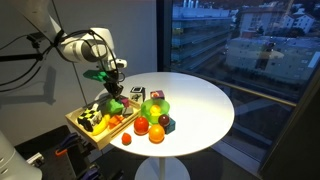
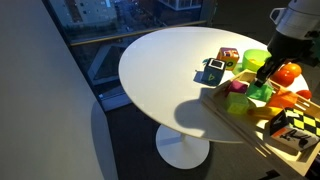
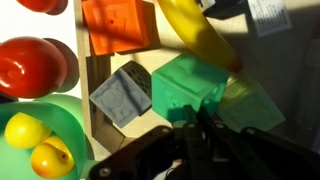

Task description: Remove the green block from the crate and put it on the blue plushie cube with a number 4

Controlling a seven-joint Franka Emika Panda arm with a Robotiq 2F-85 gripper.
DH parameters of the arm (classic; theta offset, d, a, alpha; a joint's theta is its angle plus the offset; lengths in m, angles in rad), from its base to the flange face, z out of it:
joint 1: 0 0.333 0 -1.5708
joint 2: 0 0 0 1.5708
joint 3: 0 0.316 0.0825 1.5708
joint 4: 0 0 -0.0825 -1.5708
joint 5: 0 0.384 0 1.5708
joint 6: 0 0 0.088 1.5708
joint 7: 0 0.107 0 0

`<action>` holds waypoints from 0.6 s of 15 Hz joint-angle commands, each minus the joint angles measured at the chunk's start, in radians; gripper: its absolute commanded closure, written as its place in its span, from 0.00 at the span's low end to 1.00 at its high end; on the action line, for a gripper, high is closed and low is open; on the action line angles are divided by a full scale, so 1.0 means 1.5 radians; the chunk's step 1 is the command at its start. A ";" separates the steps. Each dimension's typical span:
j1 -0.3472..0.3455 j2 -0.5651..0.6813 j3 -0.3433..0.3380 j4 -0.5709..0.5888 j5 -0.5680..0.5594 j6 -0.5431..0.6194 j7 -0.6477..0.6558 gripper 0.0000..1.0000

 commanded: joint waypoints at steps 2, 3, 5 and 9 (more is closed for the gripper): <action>0.000 -0.018 0.000 0.024 0.018 -0.034 0.006 0.96; 0.000 -0.017 0.000 0.031 0.021 -0.037 0.007 0.96; 0.000 -0.014 0.000 0.045 0.029 -0.042 0.011 0.96; -0.001 -0.016 -0.001 0.079 0.045 -0.066 0.019 0.96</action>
